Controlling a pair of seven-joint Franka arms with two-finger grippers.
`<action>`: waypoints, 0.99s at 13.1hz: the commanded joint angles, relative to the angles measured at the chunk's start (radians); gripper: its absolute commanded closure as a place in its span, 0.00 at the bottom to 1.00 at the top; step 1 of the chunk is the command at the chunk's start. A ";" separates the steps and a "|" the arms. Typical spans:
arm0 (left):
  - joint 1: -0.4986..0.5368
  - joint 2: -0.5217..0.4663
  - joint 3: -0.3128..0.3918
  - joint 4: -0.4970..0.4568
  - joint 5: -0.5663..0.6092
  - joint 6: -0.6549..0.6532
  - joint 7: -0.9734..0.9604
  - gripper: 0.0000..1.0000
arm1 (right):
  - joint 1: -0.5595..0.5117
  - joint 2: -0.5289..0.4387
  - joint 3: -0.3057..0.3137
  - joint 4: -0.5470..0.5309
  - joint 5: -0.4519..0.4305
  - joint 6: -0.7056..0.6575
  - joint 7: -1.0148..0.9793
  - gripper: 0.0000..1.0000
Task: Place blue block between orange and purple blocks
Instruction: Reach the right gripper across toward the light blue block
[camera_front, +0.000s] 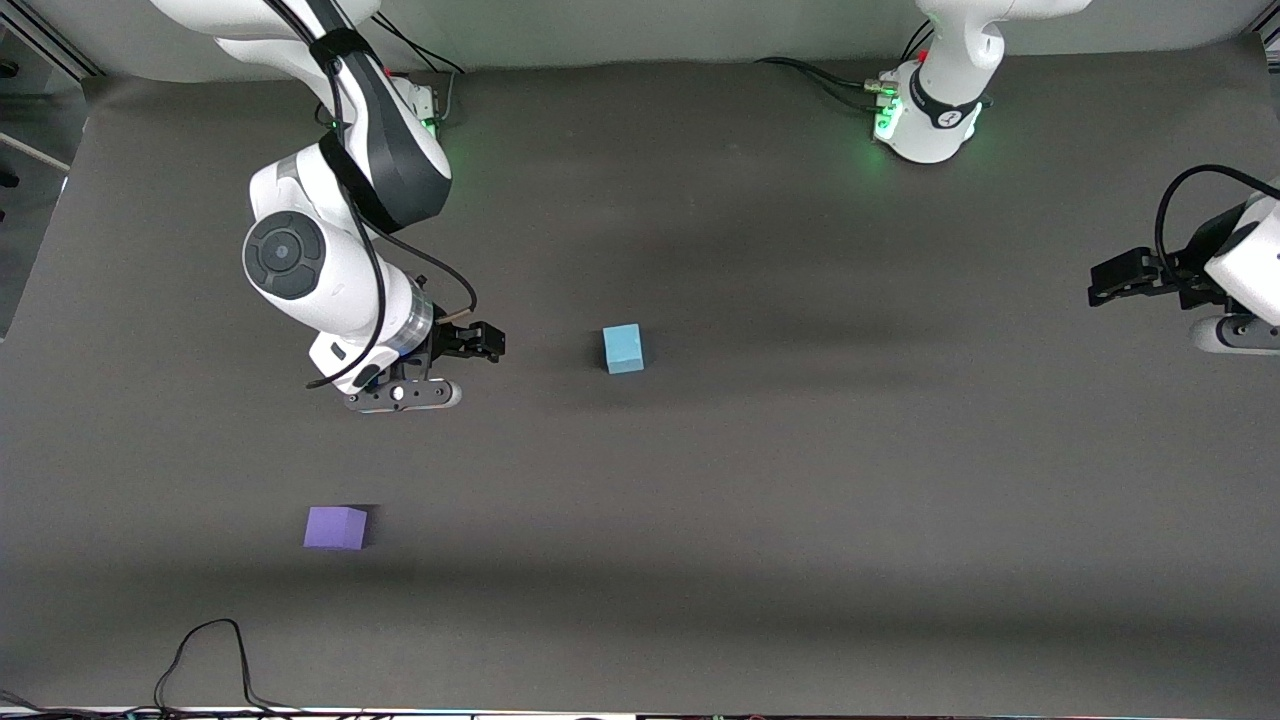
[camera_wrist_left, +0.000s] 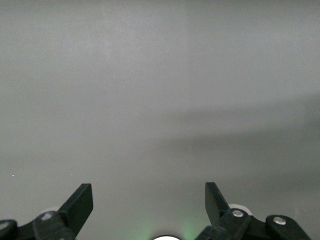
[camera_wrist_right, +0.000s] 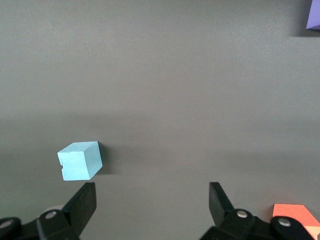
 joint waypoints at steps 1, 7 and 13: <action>-0.006 -0.008 0.013 0.004 0.010 0.014 0.009 0.00 | 0.277 0.173 -0.098 0.137 -0.065 0.119 0.210 0.00; -0.006 -0.006 0.013 0.002 0.010 0.014 0.009 0.00 | 0.279 0.067 -0.141 0.122 -0.065 -0.040 0.122 0.00; -0.009 -0.006 0.013 0.002 0.010 0.014 0.009 0.00 | 0.339 0.133 -0.134 -0.009 0.012 0.228 0.130 0.00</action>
